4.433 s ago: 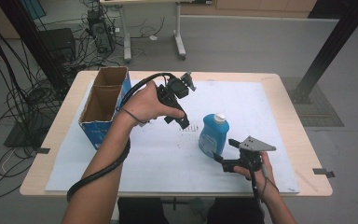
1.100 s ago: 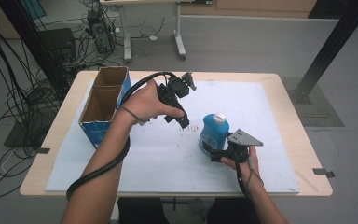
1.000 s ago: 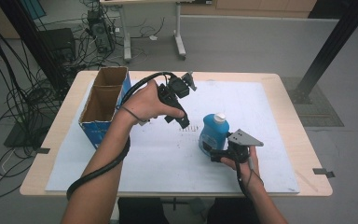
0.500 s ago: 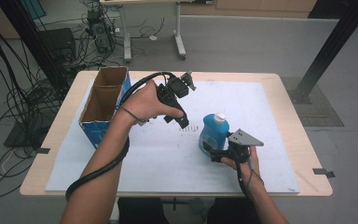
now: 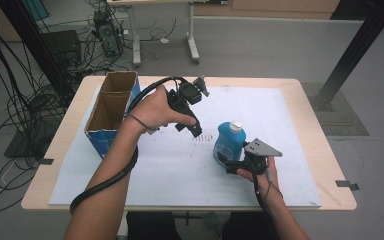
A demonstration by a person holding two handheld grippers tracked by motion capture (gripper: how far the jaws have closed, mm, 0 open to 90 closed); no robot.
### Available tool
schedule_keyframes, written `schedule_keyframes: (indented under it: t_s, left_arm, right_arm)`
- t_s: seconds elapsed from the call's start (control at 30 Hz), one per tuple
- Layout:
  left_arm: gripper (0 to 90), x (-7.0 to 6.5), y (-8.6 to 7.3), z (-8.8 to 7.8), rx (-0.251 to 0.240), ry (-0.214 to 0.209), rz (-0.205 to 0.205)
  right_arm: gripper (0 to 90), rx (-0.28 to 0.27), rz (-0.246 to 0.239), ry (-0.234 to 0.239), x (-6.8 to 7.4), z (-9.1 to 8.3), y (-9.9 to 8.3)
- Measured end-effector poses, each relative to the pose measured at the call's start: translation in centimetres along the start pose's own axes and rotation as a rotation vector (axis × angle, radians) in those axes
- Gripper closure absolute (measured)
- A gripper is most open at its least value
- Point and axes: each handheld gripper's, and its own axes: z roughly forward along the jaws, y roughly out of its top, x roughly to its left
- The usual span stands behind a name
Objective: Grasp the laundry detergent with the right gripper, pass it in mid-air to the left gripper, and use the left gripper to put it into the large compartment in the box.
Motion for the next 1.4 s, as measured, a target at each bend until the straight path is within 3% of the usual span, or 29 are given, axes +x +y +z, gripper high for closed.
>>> schedule_keyframes:
  t_s: [0.4,1.4]
  left_arm:
    - [10.7,0.03,0.00,-0.02,0.000,0.000,0.000]
    - [10.8,-0.05,-0.06,0.18,0.000,-0.007,-0.001]
  right_arm:
    - [12.0,-0.012,-0.009,-0.001,0.17,0.09,0.01]
    - [32.1,-0.028,0.027,0.003,0.21,0.44,0.00]
